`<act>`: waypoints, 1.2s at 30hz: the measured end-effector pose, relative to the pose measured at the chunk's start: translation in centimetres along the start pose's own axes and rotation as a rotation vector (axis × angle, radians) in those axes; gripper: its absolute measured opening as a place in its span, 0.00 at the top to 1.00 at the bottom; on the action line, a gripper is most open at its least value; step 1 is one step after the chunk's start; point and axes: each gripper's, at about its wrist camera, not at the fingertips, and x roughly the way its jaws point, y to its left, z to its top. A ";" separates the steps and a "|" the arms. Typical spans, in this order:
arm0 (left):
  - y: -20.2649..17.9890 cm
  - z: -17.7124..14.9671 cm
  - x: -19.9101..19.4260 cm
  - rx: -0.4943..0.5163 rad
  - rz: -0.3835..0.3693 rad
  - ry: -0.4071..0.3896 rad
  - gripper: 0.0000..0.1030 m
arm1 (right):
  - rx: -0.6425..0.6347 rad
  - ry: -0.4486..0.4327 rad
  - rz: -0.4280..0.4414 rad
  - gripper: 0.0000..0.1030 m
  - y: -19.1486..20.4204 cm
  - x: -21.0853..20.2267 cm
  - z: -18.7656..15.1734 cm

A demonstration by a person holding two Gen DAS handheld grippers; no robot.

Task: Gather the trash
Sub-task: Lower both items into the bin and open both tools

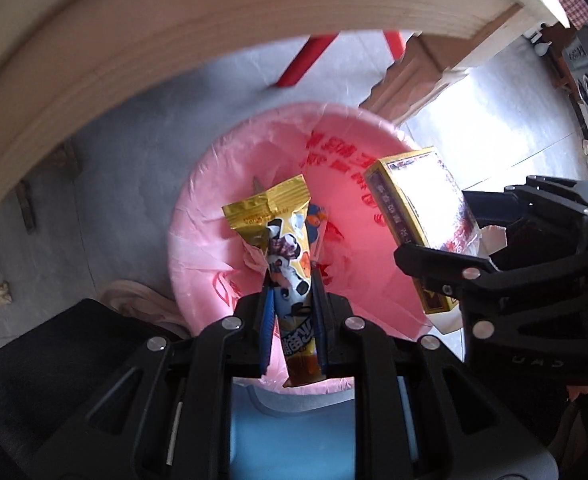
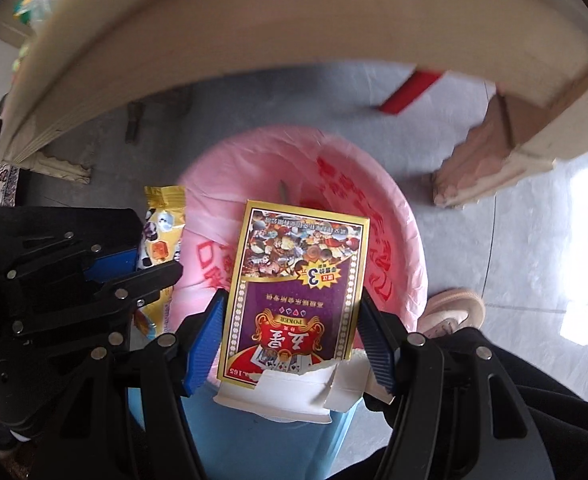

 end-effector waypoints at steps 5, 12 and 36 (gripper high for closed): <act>0.4 0.4 2.7 -0.024 -0.004 0.046 0.83 | 0.015 0.057 -0.005 0.40 -0.8 2.6 0.3; 0.9 1.0 5.6 -0.048 -0.019 0.108 0.83 | 0.034 0.131 -0.022 0.40 -1.9 5.7 1.0; 3.2 2.0 9.0 -0.132 0.010 0.197 0.60 | 0.066 0.197 -0.032 0.34 -3.0 8.3 1.9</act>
